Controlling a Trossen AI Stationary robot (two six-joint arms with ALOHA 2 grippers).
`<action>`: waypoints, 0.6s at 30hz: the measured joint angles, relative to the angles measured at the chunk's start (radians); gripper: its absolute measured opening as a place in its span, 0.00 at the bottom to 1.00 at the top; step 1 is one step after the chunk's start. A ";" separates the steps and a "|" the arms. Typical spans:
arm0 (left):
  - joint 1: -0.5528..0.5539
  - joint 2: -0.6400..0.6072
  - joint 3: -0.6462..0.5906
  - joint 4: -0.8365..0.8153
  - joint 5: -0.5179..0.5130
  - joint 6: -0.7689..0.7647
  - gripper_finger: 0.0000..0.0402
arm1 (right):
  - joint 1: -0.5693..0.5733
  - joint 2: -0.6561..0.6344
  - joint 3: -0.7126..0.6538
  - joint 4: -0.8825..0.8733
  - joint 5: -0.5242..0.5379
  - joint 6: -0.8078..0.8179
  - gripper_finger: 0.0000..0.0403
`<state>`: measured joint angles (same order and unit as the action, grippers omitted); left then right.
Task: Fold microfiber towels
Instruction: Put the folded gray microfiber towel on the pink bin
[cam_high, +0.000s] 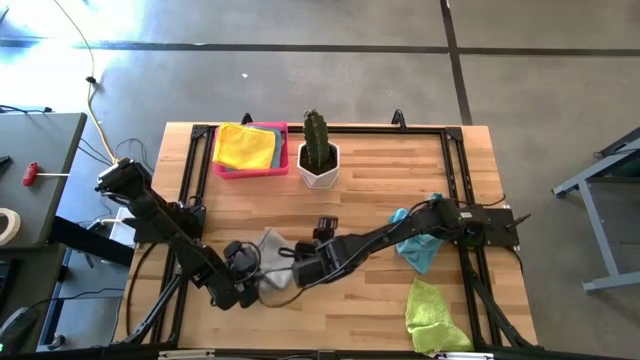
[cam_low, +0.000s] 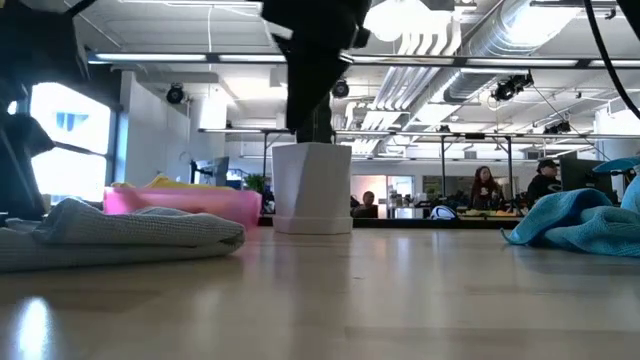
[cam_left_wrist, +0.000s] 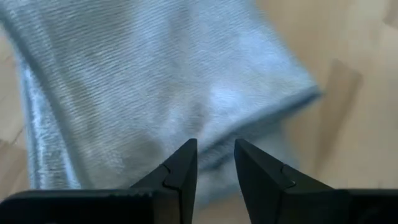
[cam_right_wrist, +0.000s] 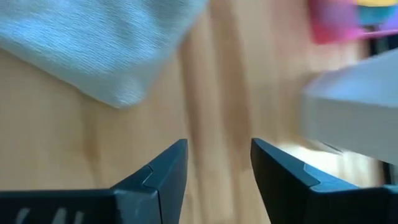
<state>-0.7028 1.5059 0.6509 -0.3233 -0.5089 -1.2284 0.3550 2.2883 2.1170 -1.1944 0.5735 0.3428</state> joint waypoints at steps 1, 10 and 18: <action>0.002 -0.001 0.020 -0.019 0.023 0.013 0.24 | 0.000 -0.010 -0.022 -0.002 0.011 0.009 0.41; -0.019 -0.034 0.173 -0.377 0.123 -0.089 0.24 | 0.002 -0.179 -0.427 0.322 -0.083 -0.013 0.39; 0.002 -0.101 0.175 -0.513 0.147 -0.245 0.24 | -0.001 -0.521 -0.898 0.719 -0.118 -0.004 0.39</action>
<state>-0.7010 1.4052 0.8261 -0.8362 -0.3615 -1.4731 0.3538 1.7675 1.2186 -0.4749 0.4560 0.3386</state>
